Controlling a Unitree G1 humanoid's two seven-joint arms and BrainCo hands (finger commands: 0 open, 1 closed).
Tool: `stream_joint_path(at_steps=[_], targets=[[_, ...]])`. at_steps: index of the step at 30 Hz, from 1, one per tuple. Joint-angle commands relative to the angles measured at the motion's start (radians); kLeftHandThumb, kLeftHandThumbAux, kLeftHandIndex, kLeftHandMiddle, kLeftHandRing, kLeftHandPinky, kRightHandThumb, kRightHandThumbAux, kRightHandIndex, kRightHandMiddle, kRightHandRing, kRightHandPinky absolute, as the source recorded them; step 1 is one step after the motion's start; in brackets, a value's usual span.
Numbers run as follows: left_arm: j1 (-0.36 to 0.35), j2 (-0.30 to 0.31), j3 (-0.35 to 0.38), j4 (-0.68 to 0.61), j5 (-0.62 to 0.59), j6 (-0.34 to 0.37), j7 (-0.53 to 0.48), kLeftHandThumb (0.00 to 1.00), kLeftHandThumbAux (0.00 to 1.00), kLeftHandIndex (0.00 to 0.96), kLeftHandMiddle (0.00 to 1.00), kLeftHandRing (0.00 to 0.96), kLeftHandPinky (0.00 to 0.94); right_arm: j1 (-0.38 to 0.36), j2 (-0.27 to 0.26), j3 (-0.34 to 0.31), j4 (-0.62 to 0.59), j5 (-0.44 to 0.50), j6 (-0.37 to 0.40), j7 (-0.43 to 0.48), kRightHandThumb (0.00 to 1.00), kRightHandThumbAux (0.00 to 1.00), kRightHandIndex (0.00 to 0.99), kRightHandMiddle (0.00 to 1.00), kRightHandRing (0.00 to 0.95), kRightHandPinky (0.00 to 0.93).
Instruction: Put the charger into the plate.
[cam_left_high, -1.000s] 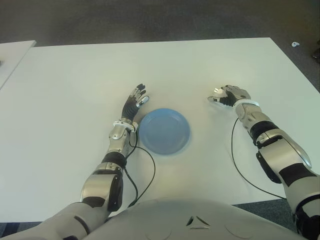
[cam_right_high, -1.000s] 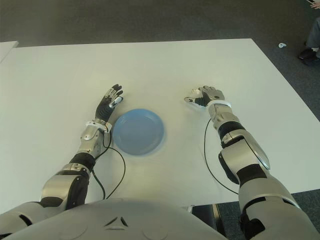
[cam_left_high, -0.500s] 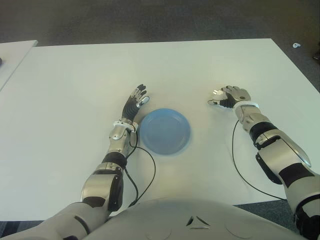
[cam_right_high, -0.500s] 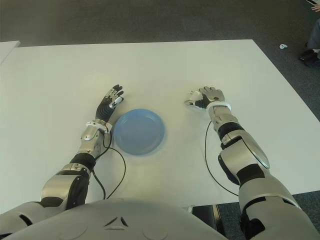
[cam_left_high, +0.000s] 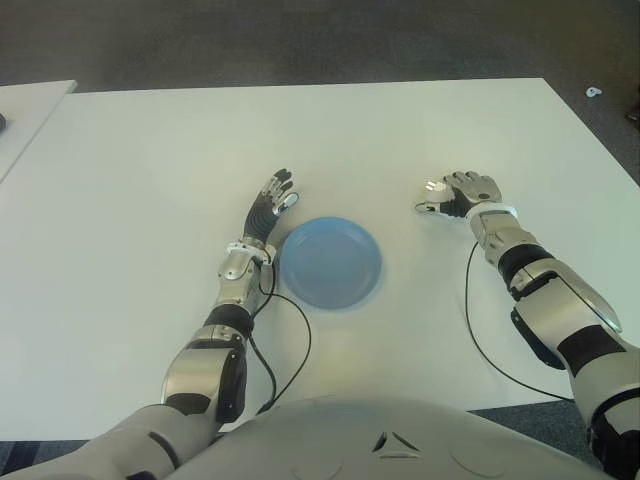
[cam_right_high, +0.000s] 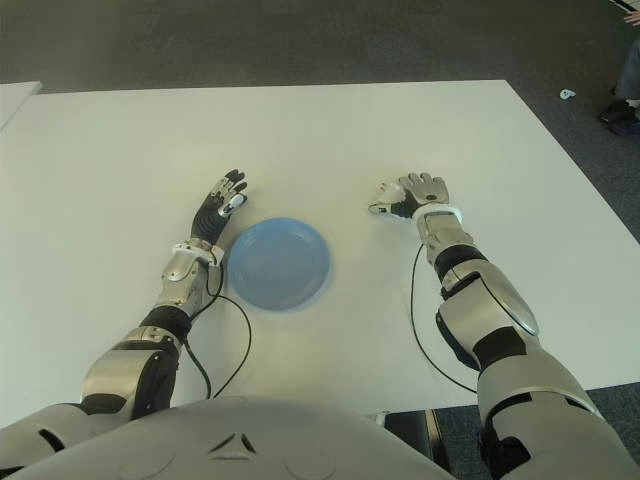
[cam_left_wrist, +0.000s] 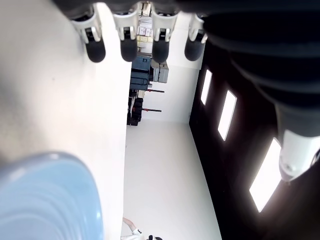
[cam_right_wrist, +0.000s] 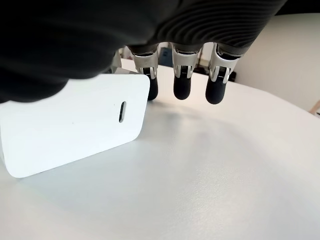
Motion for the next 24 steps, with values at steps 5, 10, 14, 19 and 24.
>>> stream_joint_path(at_steps=[5, 10, 14, 19, 24], targets=[[0.033, 0.002, 0.0, 0.027, 0.005, 0.025, -0.012, 0.035, 0.54, 0.0, 0.066, 0.062, 0.083, 0.131, 0.035, 0.039, 0.055, -0.025, -0.014, 0.061, 0.385, 0.07, 0.0, 0.0, 0.0, 0.0], [0.034, 0.001, 0.001, 0.025, 0.001, 0.022, -0.019, 0.037, 0.537, 0.0, 0.064, 0.061, 0.083, 0.135, 0.035, 0.039, 0.054, -0.025, -0.018, 0.049, 0.382, 0.076, 0.0, 0.0, 0.0, 0.0], [0.034, 0.0, 0.0, 0.023, 0.0, 0.02, -0.023, 0.038, 0.533, 0.0, 0.064, 0.061, 0.083, 0.137, 0.034, 0.04, 0.053, -0.025, -0.021, 0.042, 0.38, 0.084, 0.0, 0.0, 0.0, 0.0], [0.034, -0.001, 0.0, 0.023, 0.0, 0.022, -0.021, 0.034, 0.534, 0.0, 0.067, 0.064, 0.087, 0.138, 0.021, 0.036, 0.033, -0.023, -0.053, -0.007, 0.382, 0.104, 0.0, 0.0, 0.0, 0.0], [0.035, -0.003, 0.0, 0.021, 0.002, 0.024, -0.016, 0.031, 0.536, 0.0, 0.067, 0.065, 0.086, 0.156, 0.006, 0.014, 0.019, -0.008, -0.113, -0.137, 0.396, 0.223, 0.002, 0.01, 0.023, 0.107]])
